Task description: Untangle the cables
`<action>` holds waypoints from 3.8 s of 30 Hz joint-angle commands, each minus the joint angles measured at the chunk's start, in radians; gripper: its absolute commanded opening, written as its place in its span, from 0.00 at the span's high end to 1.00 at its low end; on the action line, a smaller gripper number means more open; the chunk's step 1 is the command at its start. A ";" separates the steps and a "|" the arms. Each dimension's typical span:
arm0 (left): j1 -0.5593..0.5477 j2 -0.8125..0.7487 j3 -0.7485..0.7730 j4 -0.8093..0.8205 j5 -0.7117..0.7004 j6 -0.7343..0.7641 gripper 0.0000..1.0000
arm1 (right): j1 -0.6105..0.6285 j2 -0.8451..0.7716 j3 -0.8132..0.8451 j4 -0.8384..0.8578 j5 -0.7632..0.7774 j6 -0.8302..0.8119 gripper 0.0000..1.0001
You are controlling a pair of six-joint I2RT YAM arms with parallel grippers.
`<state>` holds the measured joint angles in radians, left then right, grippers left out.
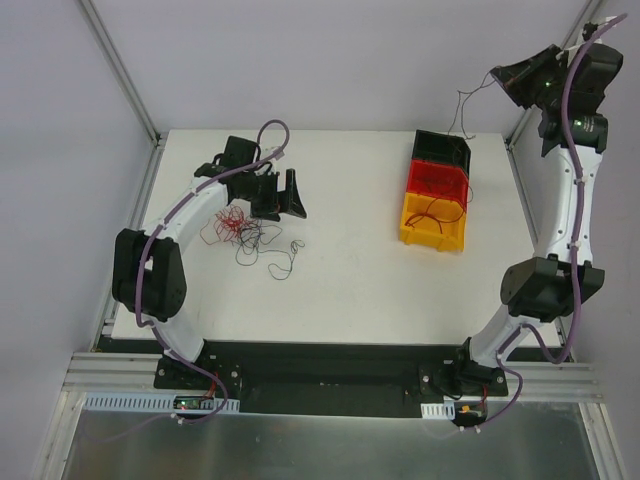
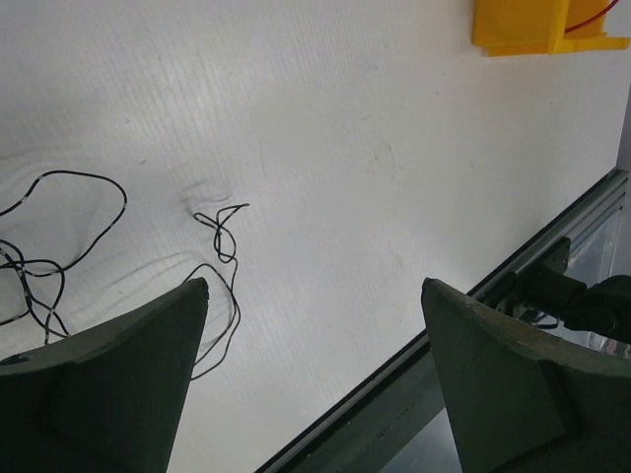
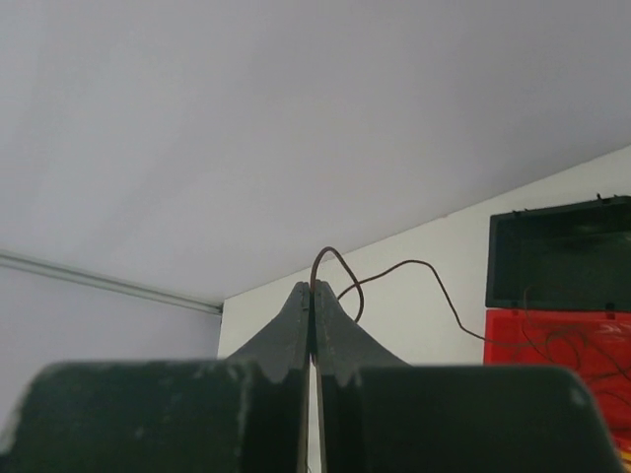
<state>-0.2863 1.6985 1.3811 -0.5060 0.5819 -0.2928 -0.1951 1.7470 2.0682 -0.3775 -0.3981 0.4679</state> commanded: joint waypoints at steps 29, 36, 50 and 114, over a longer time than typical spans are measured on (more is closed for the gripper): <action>-0.005 -0.174 0.120 -0.120 -0.389 -0.206 0.01 | -0.165 -0.153 -0.523 0.498 -0.176 0.019 1.00; -0.005 -0.005 0.314 -0.204 -0.211 -0.073 0.08 | -0.090 -0.095 -0.496 0.448 -0.157 -0.081 1.00; -0.005 0.128 0.418 -0.216 -0.218 0.034 0.12 | -0.021 0.186 -0.048 0.242 -0.128 -0.057 1.00; 0.033 -0.280 -0.007 -0.167 -0.444 0.115 0.10 | 0.184 0.453 0.096 -0.468 0.418 -0.511 0.65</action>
<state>-0.2539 1.4525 1.4044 -0.7097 0.1471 -0.1822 -0.0154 2.3474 2.0960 -0.7513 0.0051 -0.0277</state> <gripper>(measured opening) 0.899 0.281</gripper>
